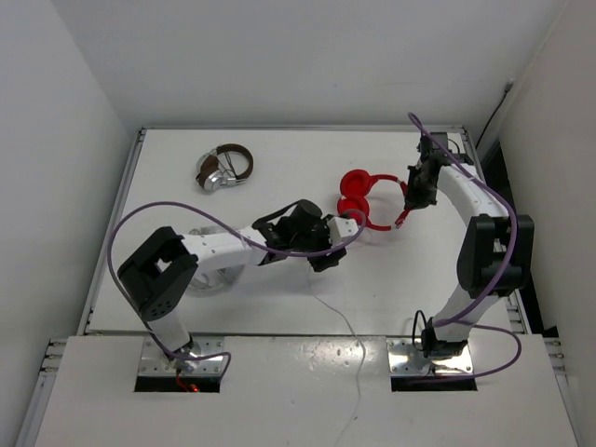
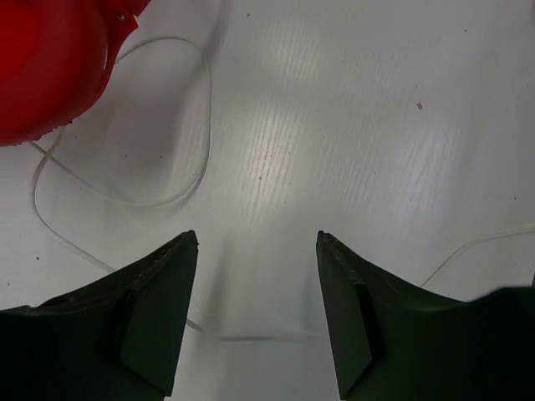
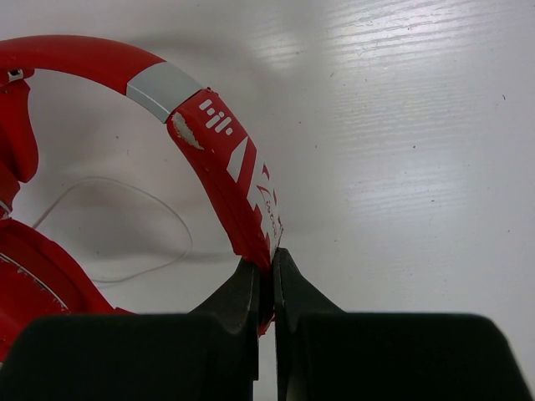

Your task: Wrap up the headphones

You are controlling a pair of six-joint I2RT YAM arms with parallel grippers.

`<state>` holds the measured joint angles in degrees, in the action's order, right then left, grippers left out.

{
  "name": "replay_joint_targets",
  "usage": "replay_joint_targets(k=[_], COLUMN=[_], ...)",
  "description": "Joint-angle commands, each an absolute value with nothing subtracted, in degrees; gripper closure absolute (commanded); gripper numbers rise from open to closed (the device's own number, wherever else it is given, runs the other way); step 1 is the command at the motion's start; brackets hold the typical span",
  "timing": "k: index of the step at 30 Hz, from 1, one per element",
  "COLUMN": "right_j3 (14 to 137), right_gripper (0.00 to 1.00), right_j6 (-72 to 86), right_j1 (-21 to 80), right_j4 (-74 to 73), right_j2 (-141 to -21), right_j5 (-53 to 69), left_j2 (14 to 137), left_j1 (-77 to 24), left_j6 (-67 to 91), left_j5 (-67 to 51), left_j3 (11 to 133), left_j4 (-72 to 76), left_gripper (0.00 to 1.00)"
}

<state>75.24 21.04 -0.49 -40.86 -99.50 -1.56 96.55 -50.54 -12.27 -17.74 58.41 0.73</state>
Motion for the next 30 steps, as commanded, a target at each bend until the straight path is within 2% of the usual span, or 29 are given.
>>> replay_joint_targets(k=[1,6,9,10,14,18,23,30], right_j3=[76.7,76.2,75.7,75.7,75.7,75.7,75.7,76.2], right_gripper=[1.0,1.0,1.0,1.0,1.0,1.0,1.0,1.0], right_j6=[22.8,23.3,23.3,23.3,23.3,23.8,23.8,24.3], right_j1=[-0.1,-1.2,-1.8,-1.8,-1.8,-1.2,-1.2,-0.7], right_j4=[-39.1,-39.1,-39.1,-39.1,-39.1,-39.1,-39.1,-39.1], right_j2=[-97.5,-96.4,-95.9,-95.9,-95.9,-95.9,-95.9,-95.9], right_j5=[0.6,0.6,0.6,0.6,0.6,0.6,0.6,0.6], left_j2=[98.6,95.0,90.5,87.6,83.3,85.3,91.2,96.7], left_j1=[-51.1,-45.6,-42.8,-42.3,-42.3,-42.3,-41.1,-39.3], left_j6=[-11.1,-4.8,-0.8,-0.3,2.8,4.1,3.3,4.5], left_j5=[-17.1,-13.9,-13.9,-15.9,-17.1,-17.1,-24.7,-21.5], left_j3=[61.7,59.1,54.9,54.1,51.9,51.9,53.9,54.7], left_j4=[4.1,7.9,9.7,9.8,9.8,7.9,4.7,6.1], left_gripper=[0.36,0.36,0.29,0.24,0.18,0.19,0.24,0.25])
